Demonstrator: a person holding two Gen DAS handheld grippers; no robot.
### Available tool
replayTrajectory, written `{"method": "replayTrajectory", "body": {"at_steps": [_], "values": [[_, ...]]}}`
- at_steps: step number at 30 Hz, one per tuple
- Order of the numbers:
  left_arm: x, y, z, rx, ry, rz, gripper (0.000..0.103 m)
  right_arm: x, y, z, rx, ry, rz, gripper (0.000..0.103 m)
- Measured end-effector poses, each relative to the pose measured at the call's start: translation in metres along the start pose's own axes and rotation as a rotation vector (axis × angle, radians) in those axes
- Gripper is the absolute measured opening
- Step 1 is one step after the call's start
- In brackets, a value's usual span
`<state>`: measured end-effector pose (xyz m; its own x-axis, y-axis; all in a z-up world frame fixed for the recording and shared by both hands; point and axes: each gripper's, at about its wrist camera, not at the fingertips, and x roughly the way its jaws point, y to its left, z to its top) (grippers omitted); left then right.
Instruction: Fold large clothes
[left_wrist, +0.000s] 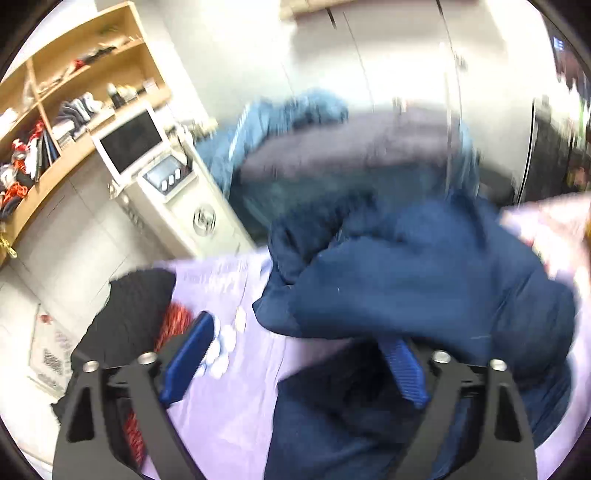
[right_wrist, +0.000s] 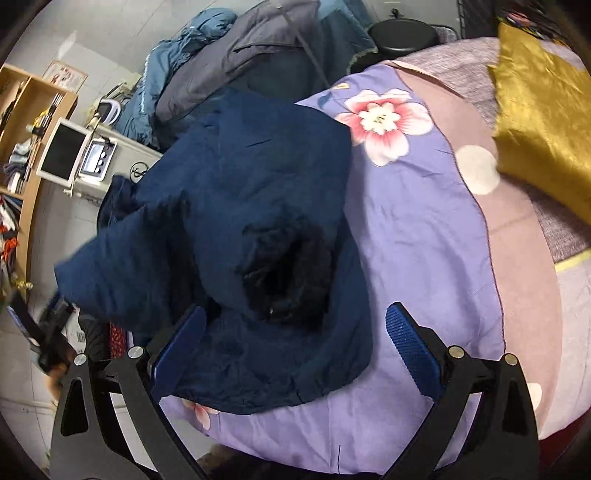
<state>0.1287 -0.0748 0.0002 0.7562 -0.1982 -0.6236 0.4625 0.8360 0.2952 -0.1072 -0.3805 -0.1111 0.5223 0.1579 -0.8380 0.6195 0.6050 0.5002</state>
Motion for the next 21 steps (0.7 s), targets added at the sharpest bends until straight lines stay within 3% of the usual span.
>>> {"method": "replayTrajectory", "body": {"at_steps": [1, 4, 6, 10, 12, 13, 16, 21], "values": [[-0.011, 0.003, 0.013, -0.030, -0.031, 0.001, 0.098, 0.000, 0.003, 0.003, -0.005, -0.005, 0.000, 0.097], [-0.041, 0.010, 0.030, -0.084, -0.125, 0.025, 0.097, 0.008, 0.009, 0.008, -0.028, -0.001, -0.008, 0.097], [-0.051, 0.001, 0.032, -0.055, -0.142, 0.043, 0.097, 0.013, 0.010, 0.007, -0.028, 0.011, -0.006, 0.097], [-0.035, -0.042, 0.017, 0.077, -0.038, -0.005, 0.097, 0.022, 0.009, 0.001, -0.013, 0.046, -0.006, 0.097], [-0.024, -0.073, -0.003, 0.114, 0.015, -0.085, 0.097, 0.024, 0.007, -0.001, -0.013, 0.049, -0.009, 0.097], [-0.022, -0.099, -0.014, 0.128, 0.053, -0.170, 0.097, 0.024, 0.006, -0.001, -0.013, 0.047, -0.012, 0.097], [-0.012, -0.156, -0.036, 0.203, 0.104, -0.275, 0.097, 0.019, -0.001, -0.002, 0.005, 0.040, -0.019, 0.097], [0.021, -0.265, -0.067, 0.401, 0.209, -0.306, 0.097, 0.007, -0.023, -0.008, 0.063, 0.018, -0.040, 0.097]]}}
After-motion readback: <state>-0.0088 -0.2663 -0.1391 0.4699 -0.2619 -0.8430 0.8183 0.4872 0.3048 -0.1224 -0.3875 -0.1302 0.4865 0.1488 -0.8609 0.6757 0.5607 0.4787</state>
